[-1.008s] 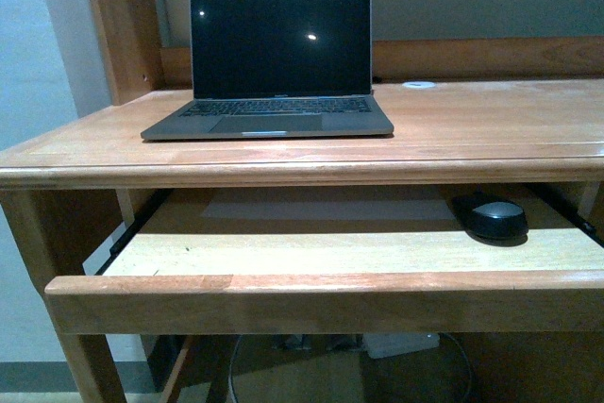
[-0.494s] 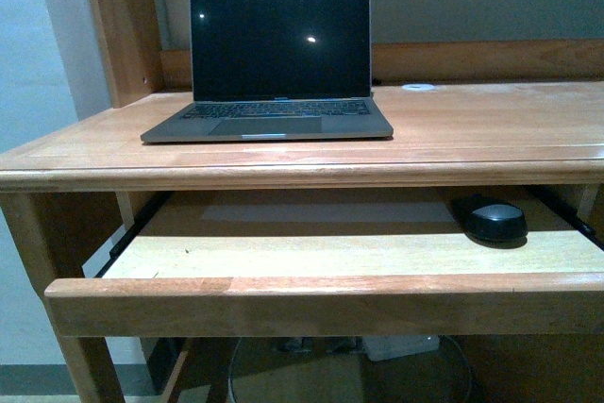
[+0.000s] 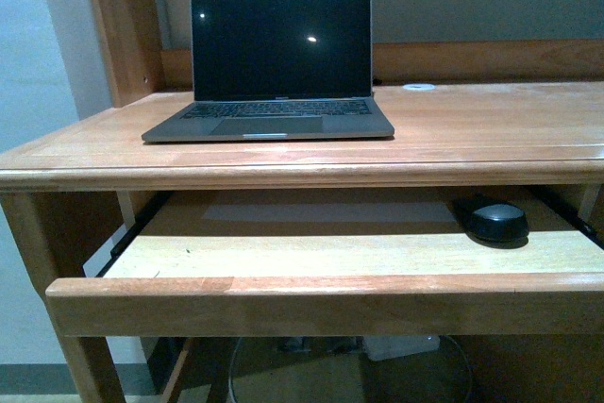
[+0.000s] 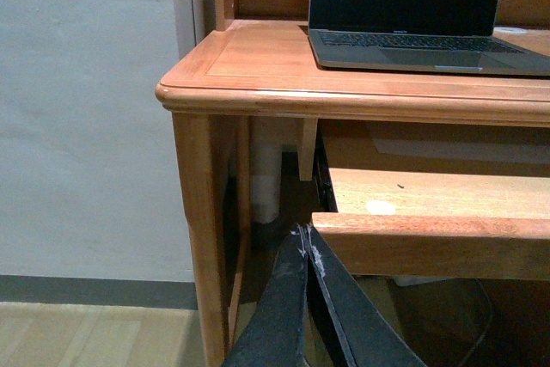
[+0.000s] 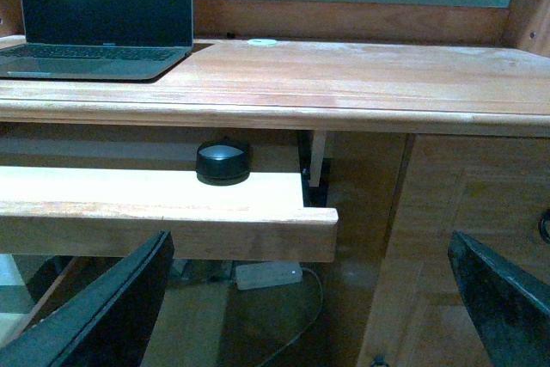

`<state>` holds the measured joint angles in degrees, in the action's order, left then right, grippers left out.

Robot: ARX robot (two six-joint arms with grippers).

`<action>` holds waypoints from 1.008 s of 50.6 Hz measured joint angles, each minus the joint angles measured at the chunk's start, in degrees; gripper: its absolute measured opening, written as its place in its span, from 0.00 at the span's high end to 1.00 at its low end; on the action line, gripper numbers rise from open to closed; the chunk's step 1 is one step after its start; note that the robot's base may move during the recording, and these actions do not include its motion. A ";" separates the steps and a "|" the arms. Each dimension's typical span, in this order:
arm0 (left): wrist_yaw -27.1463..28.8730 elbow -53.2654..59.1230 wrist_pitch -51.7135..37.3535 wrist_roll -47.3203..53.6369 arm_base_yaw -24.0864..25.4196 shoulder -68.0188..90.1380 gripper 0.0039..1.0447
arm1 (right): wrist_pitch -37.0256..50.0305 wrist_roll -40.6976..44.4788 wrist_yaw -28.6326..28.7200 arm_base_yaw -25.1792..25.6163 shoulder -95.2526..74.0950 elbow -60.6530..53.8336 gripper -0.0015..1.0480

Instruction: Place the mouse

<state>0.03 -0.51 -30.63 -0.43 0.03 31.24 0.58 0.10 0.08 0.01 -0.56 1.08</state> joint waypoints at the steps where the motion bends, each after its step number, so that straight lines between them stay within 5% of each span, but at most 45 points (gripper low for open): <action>1: 0.00 0.00 0.61 0.00 0.00 -0.57 0.99 | 0.00 0.00 0.00 0.00 0.00 0.00 0.06; 51: 0.02 0.02 21.97 0.02 0.00 -22.05 0.99 | 0.00 0.00 0.00 0.00 0.00 0.00 0.06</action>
<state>0.05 -0.49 -8.67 -0.40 0.03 9.19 0.58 0.10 0.08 0.01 -0.56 1.08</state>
